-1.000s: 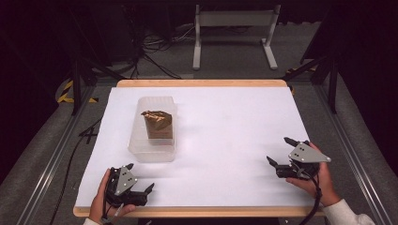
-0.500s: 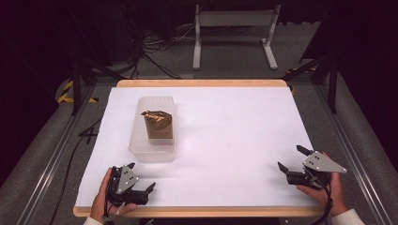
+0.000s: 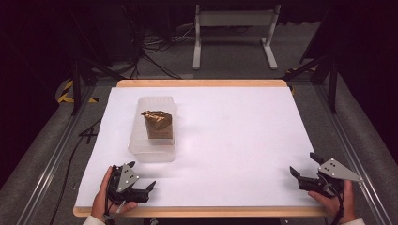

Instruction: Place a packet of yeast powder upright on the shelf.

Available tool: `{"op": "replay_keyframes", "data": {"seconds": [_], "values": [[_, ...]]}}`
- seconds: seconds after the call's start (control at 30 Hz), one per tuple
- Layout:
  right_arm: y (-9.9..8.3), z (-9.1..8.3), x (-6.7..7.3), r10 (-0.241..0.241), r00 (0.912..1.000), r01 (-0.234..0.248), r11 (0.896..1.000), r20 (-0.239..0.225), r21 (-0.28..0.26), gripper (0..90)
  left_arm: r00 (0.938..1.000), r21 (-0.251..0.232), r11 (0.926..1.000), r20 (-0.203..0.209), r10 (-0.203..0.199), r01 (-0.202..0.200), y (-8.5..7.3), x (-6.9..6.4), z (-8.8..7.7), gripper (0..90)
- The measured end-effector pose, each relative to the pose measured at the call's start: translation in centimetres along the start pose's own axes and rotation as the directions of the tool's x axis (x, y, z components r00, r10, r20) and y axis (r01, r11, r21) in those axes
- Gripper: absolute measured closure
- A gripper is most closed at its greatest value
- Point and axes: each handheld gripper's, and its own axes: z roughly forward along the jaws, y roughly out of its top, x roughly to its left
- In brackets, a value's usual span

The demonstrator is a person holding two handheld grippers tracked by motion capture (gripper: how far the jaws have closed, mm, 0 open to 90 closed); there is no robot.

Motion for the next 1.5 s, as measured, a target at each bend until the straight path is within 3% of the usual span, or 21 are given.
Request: {"op": "replay_keyframes", "data": {"seconds": [0.17, 0.5, 1.0, 1.5], "values": [[-0.11, -0.24, -0.45, 0.048, 0.9989, -0.048, 0.999, -0.001, -0.024, 11.5, 1.0, -0.003, 1.0, -0.005, -0.005, 0.005, 0.01, 0.1, -0.04, 4.4], [-0.15, -0.25, 0.09, -0.003, 1.0, 0.003, 1.0, 0.003, -0.025, 10.5, 1.0, 0.002, 1.0, -0.007, -0.005, 0.005, 0.16, 0.05, 0.14, 4.2], [-0.14, -0.02, -0.06, 0.012, 0.9999, -0.012, 1.0, 0.003, -0.006, 10.9, 0.9996, -0.004, 0.9997, -0.012, -0.025, 0.025, 0.23, 0.34, 0.2, 4.1], [-0.03, 0.09, 0.15, -0.003, 0.9999, 0.003, 1.0, 0.011, 0.005, 11.2, 0.9995, -0.023, 0.9994, -0.018, -0.025, 0.025, 0.09, 0.47, -0.24, 4.0]]}}
